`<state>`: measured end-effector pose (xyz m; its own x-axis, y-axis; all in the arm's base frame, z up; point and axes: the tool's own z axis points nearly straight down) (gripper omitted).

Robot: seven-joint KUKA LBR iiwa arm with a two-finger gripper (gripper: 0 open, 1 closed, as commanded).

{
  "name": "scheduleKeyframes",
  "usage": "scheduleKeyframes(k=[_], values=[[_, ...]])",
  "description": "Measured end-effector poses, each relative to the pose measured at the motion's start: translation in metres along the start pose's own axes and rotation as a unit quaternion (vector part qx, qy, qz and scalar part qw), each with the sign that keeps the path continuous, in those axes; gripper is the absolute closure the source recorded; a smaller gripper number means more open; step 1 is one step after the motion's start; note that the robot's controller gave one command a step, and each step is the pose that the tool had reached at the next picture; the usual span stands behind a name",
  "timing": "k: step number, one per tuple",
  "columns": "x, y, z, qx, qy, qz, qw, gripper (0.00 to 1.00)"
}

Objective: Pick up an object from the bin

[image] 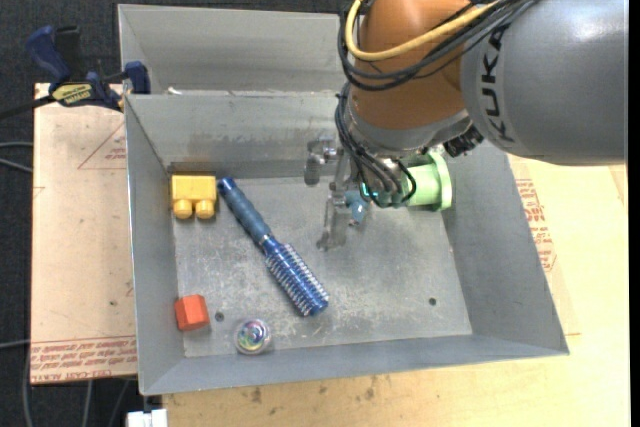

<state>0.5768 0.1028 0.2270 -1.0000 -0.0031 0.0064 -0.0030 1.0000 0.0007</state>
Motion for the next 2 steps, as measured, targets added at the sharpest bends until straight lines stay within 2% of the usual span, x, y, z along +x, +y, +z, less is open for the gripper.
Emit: scheduleKeyframes(k=[1,2], values=[[0.015,-0.002,0.157,-0.001,-0.001,0.09,0.9959,0.0],[0.024,0.01,0.126,-0.002,-0.005,0.192,0.9813,0.0]])
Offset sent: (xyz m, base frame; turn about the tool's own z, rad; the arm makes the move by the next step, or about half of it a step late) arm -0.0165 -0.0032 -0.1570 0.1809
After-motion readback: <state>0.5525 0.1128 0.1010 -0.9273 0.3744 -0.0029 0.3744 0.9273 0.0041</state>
